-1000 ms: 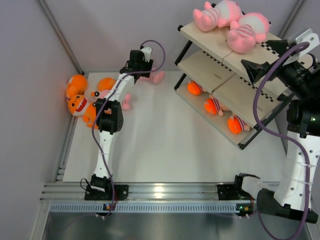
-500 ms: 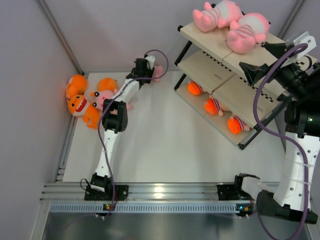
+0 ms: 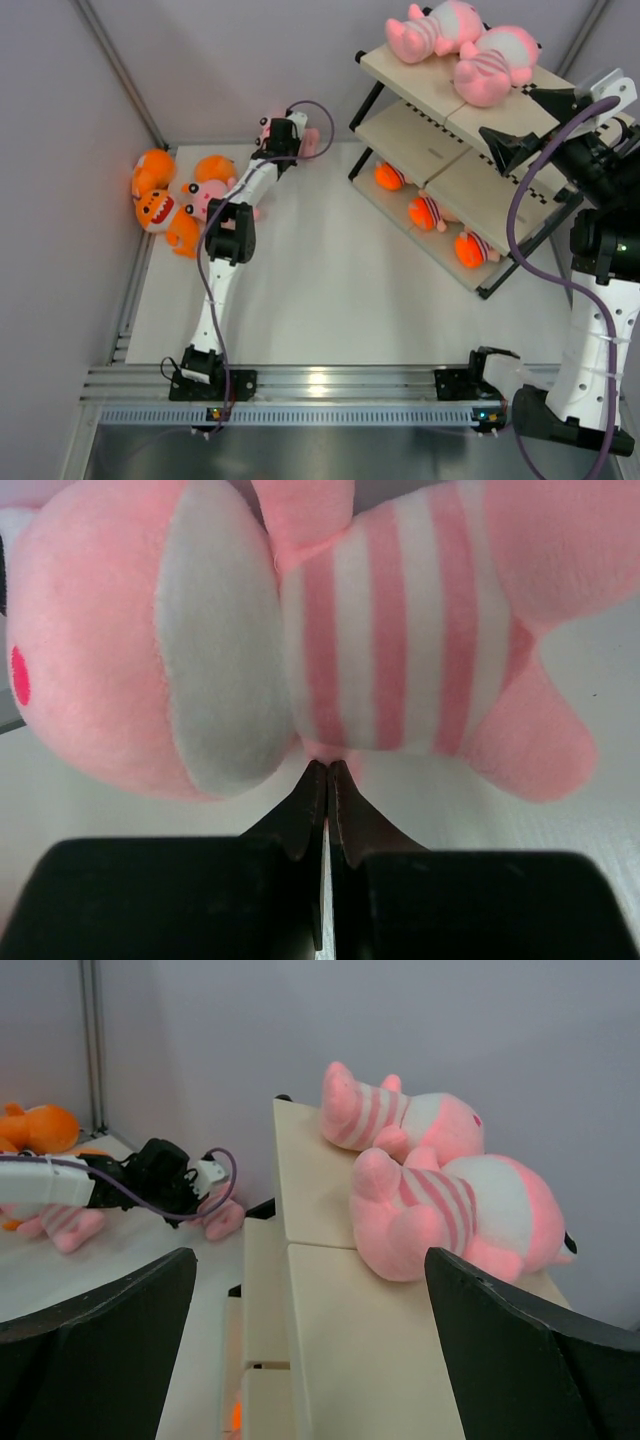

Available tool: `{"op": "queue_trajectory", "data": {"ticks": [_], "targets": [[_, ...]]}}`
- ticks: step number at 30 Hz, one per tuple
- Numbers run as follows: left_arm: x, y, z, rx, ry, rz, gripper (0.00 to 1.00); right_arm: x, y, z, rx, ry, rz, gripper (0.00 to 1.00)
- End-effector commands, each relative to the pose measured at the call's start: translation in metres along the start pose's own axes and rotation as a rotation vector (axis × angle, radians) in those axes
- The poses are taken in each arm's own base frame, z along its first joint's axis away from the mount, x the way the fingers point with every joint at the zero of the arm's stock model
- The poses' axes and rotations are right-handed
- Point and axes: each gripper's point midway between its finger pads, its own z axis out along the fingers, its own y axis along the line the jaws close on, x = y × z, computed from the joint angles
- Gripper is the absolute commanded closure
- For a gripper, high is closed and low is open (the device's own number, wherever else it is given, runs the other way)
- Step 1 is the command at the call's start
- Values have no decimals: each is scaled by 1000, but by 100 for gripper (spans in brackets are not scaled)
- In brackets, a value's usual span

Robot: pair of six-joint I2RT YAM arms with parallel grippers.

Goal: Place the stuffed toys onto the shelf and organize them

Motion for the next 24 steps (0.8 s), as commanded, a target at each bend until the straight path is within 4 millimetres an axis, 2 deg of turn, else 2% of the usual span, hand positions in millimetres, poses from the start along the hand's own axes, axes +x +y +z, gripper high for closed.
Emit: {"op": "queue_trajectory", "data": {"ticks": [1, 3, 4, 5, 6, 7, 8, 9, 10, 12, 13, 14, 15, 16, 17, 18, 19, 20, 21, 22, 24], "targets": [[-68, 29, -25, -38, -154, -21, 100, -9, 1, -1, -1, -29, -13, 3], [-61, 28, -27, -30, -136, -21, 100, -10, 1, -3, 2, -32, -17, 3], [-72, 29, -37, -27, -150, -23, 100, -10, 1, -3, 2, -33, -17, 3], [-65, 25, -39, -8, -134, -20, 100, -12, 2, -4, 4, -36, -19, 3], [-67, 25, -44, 0, -132, -18, 100, -13, 3, -4, 3, -37, -18, 3], [-82, 28, -58, 3, -155, -16, 100, -14, 5, -4, -5, -39, -15, 3], [-76, 24, -63, 25, -125, 0, 100, -15, 5, -4, -8, -40, -9, 3], [-79, 25, -70, 35, -123, 10, 100, -15, 7, -4, -14, -40, -4, 4], [-94, 27, -88, 45, -141, 19, 100, -15, 9, -6, -21, -36, 0, 4], [-81, 16, -104, 119, -94, 55, 100, -15, 12, -6, -35, -30, 6, 5], [-97, 19, -128, 128, -122, 66, 100, -15, 18, -8, -60, -26, 10, 6], [-78, 13, -134, 153, -79, 96, 100, -14, 21, -7, -81, -21, 17, 6], [-75, 8, -145, 184, -70, 113, 100, -14, 25, -8, -103, -18, 22, 6], [-92, 10, -173, 191, -107, 131, 100, -17, 34, -9, -154, -23, 21, 5], [-73, 1, -181, 224, -68, 168, 100, -11, 38, -9, -183, -1, 39, 5], [-69, -4, -192, 249, -61, 182, 100, -11, 43, -10, -205, 3, 43, 5], [-79, -4, -219, 261, -83, 192, 100, -11, 50, -12, -242, 4, 50, 5], [-62, -12, -228, 295, -47, 207, 100, -11, 56, -13, -268, 3, 57, 5], [-60, -15, -240, 314, -44, 209, 100, -12, 60, -15, -288, 0, 61, 5], [-64, -19, -266, 356, -55, 211, 100, -16, 69, -18, -336, -11, 62, 4], [-55, -25, -288, 409, -39, 221, 100, -23, 79, -23, -377, -26, 73, 3]]}}
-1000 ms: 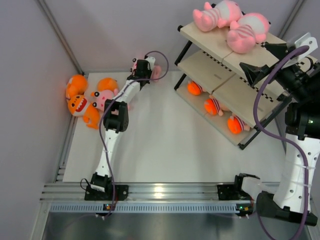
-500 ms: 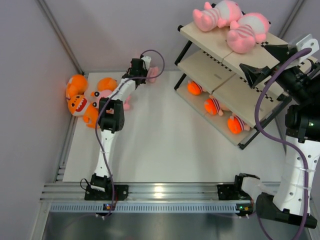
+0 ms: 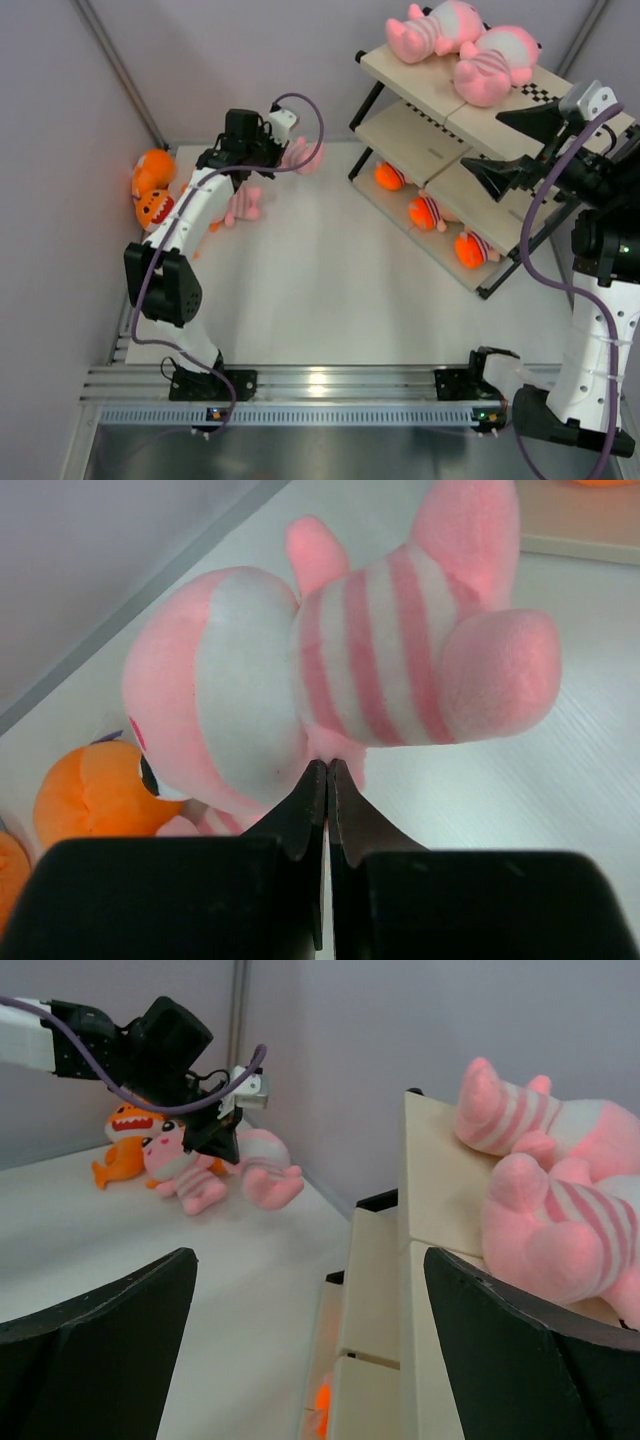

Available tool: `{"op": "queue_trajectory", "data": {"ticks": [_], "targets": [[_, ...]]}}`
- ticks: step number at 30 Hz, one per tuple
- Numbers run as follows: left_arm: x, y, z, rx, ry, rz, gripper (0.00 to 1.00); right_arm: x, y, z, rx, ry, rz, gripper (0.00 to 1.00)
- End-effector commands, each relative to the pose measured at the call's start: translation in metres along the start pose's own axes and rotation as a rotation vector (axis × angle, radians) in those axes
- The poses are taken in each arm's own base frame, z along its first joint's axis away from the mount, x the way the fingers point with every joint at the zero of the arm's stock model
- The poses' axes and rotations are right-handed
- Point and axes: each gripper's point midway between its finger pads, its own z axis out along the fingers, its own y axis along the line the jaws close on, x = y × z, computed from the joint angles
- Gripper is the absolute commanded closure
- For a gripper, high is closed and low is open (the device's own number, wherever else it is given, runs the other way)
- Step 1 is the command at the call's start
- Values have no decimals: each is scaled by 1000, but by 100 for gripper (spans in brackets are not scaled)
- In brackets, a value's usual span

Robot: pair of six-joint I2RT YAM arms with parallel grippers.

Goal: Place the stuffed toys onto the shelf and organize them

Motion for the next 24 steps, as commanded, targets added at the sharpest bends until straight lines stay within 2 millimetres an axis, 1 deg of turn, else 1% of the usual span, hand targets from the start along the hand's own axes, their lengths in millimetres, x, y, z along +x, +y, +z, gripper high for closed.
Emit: {"op": "queue_trajectory", "data": {"ticks": [1, 2, 3, 4, 5, 6, 7, 8, 9, 10, 11, 12, 13, 15, 16, 18, 19, 20, 21, 22, 24], "targets": [[-13, -36, -61, 155, -51, 59, 100, -23, 39, -8, -146, -42, -18, 4], [-7, -46, -73, 193, -28, 63, 100, -26, 44, -10, -149, -48, 3, 3], [-7, -52, -84, 216, -28, 68, 100, -28, 45, -11, -151, -55, 6, 4], [-14, -56, -104, 227, -54, 82, 100, -20, 45, -9, -155, -48, 49, 4], [-11, -69, -116, 283, -43, 94, 100, -17, 50, -10, -166, -48, 110, 4], [-11, -75, -126, 308, -47, 100, 100, -17, 50, -7, -179, -67, 108, 5], [-16, -81, -143, 327, -69, 111, 100, 6, 50, -3, -195, -41, 196, 6], [-17, -87, -153, 358, -79, 122, 100, 15, 55, 2, -217, -31, 267, 7], [-12, -93, -163, 385, -58, 118, 100, 27, 57, 6, -220, -14, 300, 8], [-14, -97, -175, 398, -71, 140, 100, 48, 62, 19, -222, 26, 329, 8], [-13, -101, -182, 410, -70, 148, 100, 60, 70, 29, -235, 59, 339, 9], [-10, -105, -193, 420, -60, 152, 100, 69, 79, 40, -248, 89, 335, 8], [-11, -109, -198, 429, -63, 164, 100, 83, 106, 61, -312, 141, 354, 8], [-9, -115, -210, 443, -59, 163, 100, 88, 132, 82, -388, 160, 363, 9], [-10, -117, -215, 453, -66, 172, 100, 88, 155, 99, -468, 151, 362, 9], [-10, -123, -225, 476, -73, 177, 100, 89, 170, 114, -512, 134, 375, 9], [-8, -130, -231, 509, -71, 172, 100, 97, 176, 126, -529, 147, 383, 9], [-9, -132, -234, 519, -75, 172, 100, 95, 186, 132, -557, 134, 378, 9], [-10, -135, -240, 527, -86, 172, 100, 97, 188, 137, -563, 136, 379, 8], [-11, -138, -244, 543, -89, 162, 100, 103, 191, 144, -576, 146, 391, 8], [-15, -144, -249, 570, -103, 165, 100, 109, 192, 151, -579, 143, 395, 6]]}}
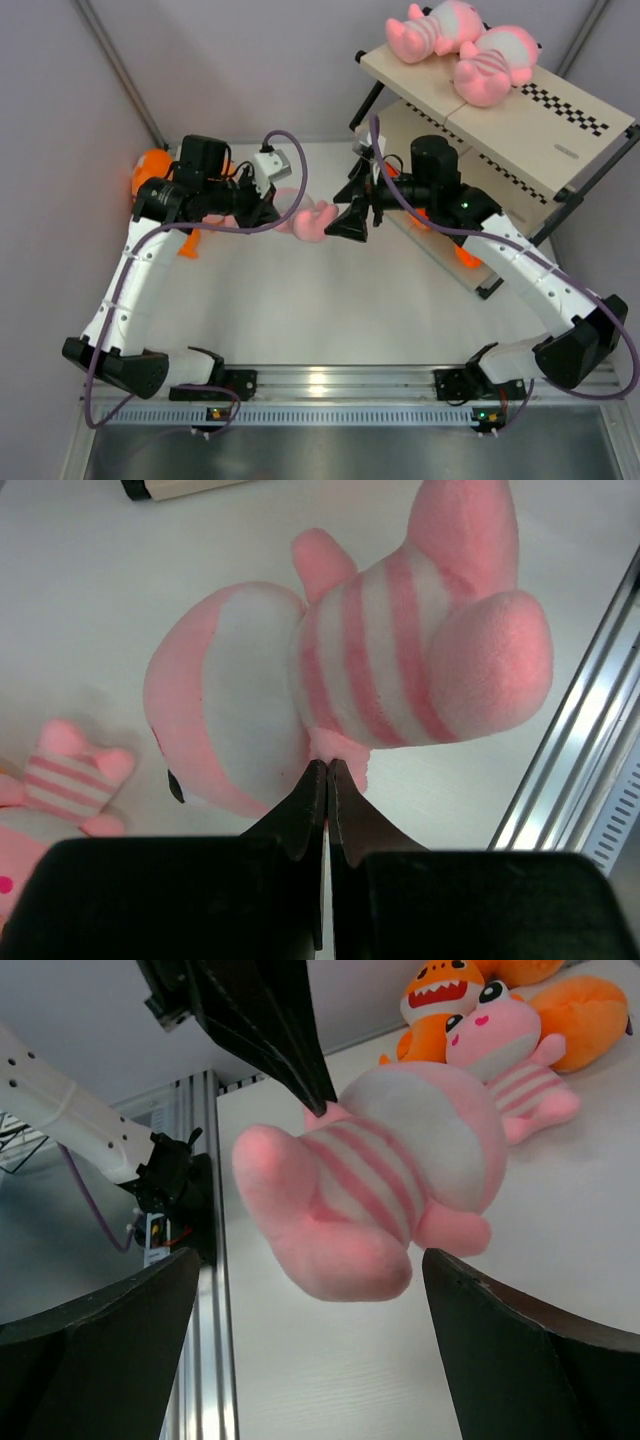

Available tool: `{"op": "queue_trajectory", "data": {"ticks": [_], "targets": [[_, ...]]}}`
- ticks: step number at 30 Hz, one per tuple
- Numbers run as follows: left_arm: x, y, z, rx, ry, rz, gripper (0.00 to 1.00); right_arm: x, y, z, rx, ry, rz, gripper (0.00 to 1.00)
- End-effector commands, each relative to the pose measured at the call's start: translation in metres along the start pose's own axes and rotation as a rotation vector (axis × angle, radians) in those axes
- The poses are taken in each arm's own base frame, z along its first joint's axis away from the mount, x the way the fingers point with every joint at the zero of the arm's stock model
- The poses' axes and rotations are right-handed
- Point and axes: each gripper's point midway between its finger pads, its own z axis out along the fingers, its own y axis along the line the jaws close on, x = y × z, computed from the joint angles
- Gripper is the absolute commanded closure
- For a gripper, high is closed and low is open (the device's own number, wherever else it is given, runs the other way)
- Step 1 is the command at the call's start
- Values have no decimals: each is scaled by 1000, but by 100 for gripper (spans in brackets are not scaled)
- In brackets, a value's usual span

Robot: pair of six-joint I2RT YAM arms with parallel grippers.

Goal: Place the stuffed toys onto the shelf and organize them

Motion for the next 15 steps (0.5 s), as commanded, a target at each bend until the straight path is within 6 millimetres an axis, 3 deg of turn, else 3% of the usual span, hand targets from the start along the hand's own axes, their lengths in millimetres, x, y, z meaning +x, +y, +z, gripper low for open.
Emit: {"op": "queue_trajectory", "data": {"ticks": [1, 8, 11, 13, 15], "targets": [[-26, -29, -17, 95, -91, 39, 100, -27, -2, 8, 1, -87, -101, 6], [-35, -41, -15, 150, -111, 65, 100, -1, -15, 13, 24, -16, -116, 4], [-34, -42, -12, 163, -101, 63, 100, 6, -11, 14, -9, -6, -123, 3], [-38, -43, -11, 172, -107, 66, 100, 8, -3, 19, -69, -7, -99, 6], [-44, -44, -10, 187, -119, 61, 100, 12, 0, 23, -101, 10, -82, 19]]}}
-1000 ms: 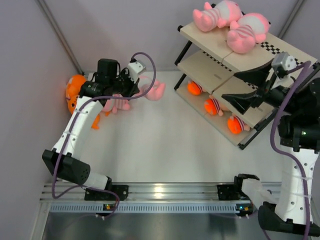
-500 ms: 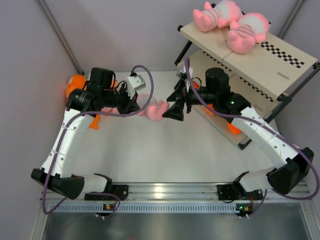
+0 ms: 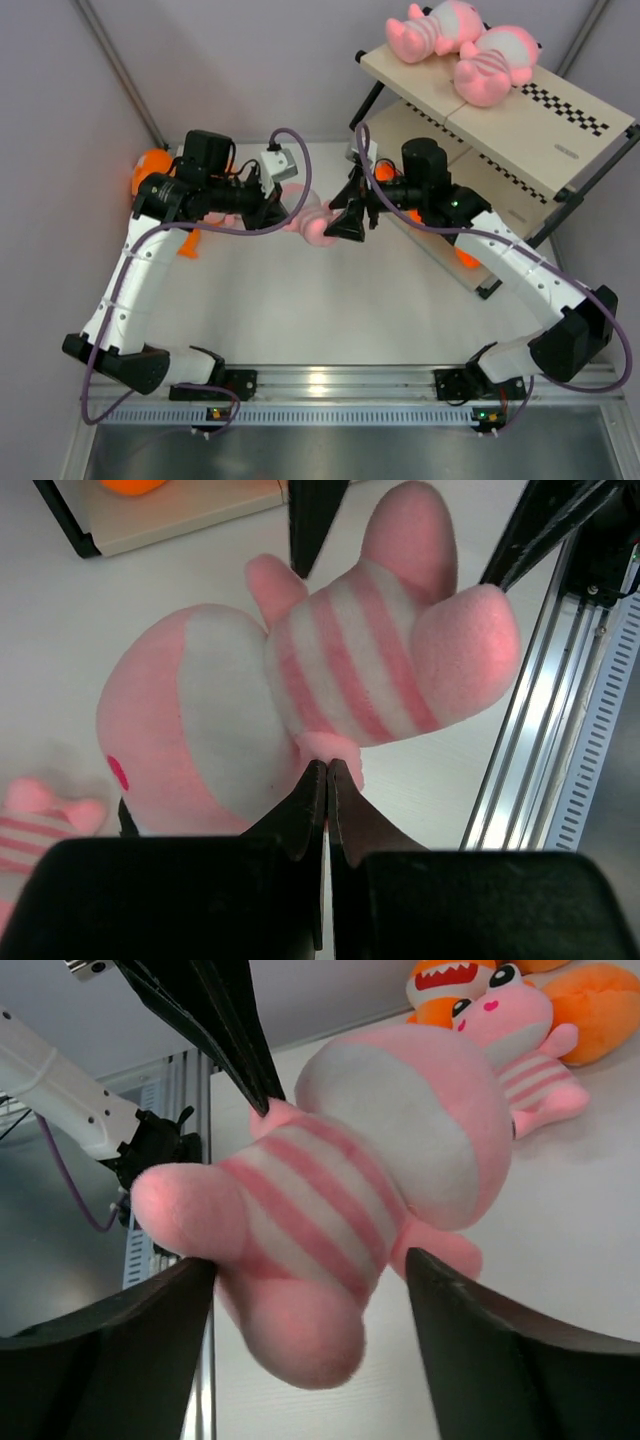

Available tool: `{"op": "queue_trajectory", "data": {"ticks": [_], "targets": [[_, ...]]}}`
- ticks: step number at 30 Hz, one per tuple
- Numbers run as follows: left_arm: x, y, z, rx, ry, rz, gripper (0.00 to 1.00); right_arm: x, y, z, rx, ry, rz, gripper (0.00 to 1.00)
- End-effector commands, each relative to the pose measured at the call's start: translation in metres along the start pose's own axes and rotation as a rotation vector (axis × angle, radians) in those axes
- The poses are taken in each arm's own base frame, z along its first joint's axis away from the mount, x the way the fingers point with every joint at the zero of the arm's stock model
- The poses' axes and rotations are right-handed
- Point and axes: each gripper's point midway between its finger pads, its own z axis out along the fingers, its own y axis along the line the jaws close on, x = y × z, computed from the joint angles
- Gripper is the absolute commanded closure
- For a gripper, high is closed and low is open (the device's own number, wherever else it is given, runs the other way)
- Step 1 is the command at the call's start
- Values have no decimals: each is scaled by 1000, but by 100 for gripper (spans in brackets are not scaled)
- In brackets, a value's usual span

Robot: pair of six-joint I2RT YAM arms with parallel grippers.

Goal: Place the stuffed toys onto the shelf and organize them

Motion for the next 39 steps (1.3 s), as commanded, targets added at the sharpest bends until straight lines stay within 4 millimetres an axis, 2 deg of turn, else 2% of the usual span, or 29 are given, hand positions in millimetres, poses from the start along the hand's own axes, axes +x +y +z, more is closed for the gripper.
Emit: {"op": "queue_trajectory", "data": {"ticks": [1, 2, 4, 7, 8, 11, 13, 14, 15, 16, 17, 18, 19, 20, 21, 22, 23, 25, 26, 27, 28, 29, 30, 32, 34, 35, 36, 37, 39], "targets": [[-28, -11, -7, 53, -79, 40, 100, -5, 16, 14, -90, -13, -52, 30], [-31, -11, -6, 57, -85, 35, 100, -2, 18, 17, -89, 1, -42, 49], [-42, -16, -11, 69, -115, 32, 100, -4, 33, 23, -131, -4, -53, 60], [-50, -17, -16, 68, -136, 37, 100, -13, 54, 24, -157, -24, -85, 86], [-50, -15, -15, 62, -133, 31, 100, -16, 56, 22, -148, -27, -91, 100], [-50, -7, -13, 24, -114, 0, 100, -27, 56, 8, -67, -46, -103, 100], [-58, -4, -19, -6, -126, -28, 99, -45, 53, -4, 16, -82, -126, 100], [-62, -2, -21, -23, -133, -32, 76, -53, 53, -9, 40, -90, -135, 100], [-69, -3, -28, -40, -152, -40, 64, -68, 50, -18, 93, -100, -151, 100], [-74, -4, -33, -49, -168, -35, 54, -72, 46, -21, 124, -90, -148, 100], [-78, -3, -39, -80, -178, -34, 37, -77, 43, -24, 153, -84, -149, 100], [-88, -3, -50, -112, -207, -45, 31, -99, 39, -34, 215, -112, -174, 100], [-93, 1, -57, -158, -219, -54, 21, -90, 33, -33, 237, -58, -150, 100], [-95, 12, -69, -259, -223, -68, 10, -92, 30, -35, 257, -49, -153, 100], [-101, 17, -85, -338, -245, -82, 7, -101, 25, -38, 284, -50, -177, 100], [-101, 21, -94, -394, -252, -77, 4, -100, 25, -40, 290, -31, -176, 100], [-99, 25, -114, -489, -260, -63, 2, -113, 27, -46, 295, -51, -195, 100], [-96, 30, -133, -588, -258, -39, 2, -124, 25, -48, 312, -54, -222, 100], [-94, 31, -146, -643, -263, -33, 2, -145, 32, -61, 327, -84, -247, 100], [-90, 40, -158, -727, -247, -33, 2, -151, 25, -59, 351, -73, -269, 100], [-88, 42, -166, -766, -241, -30, 2, -160, 27, -64, 359, -76, -291, 100], [-85, 44, -175, -810, -235, -28, 2, -184, 40, -83, 372, -122, -339, 100], [-82, 48, -182, -854, -223, -20, 2, -189, 35, -83, 383, -113, -388, 100], [-81, 49, -188, -880, -218, -12, 2, -207, 50, -92, 354, -162, -491, 100], [-79, 49, -184, -867, -207, -7, 2, -223, 61, -115, 393, -230, -568, 100], [-78, 48, -182, -857, -205, -7, 2, -225, 58, -118, 425, -242, -579, 100], [-74, 48, -177, -845, -193, -13, 2, -239, 57, -140, 517, -283, -618, 100], [-73, 48, -172, -827, -190, -14, 2, -243, 53, -150, 573, -290, -630, 100], [-62, 50, -157, -795, -148, -31, 2, -253, 36, -189, 795, -288, -654, 100]]}}
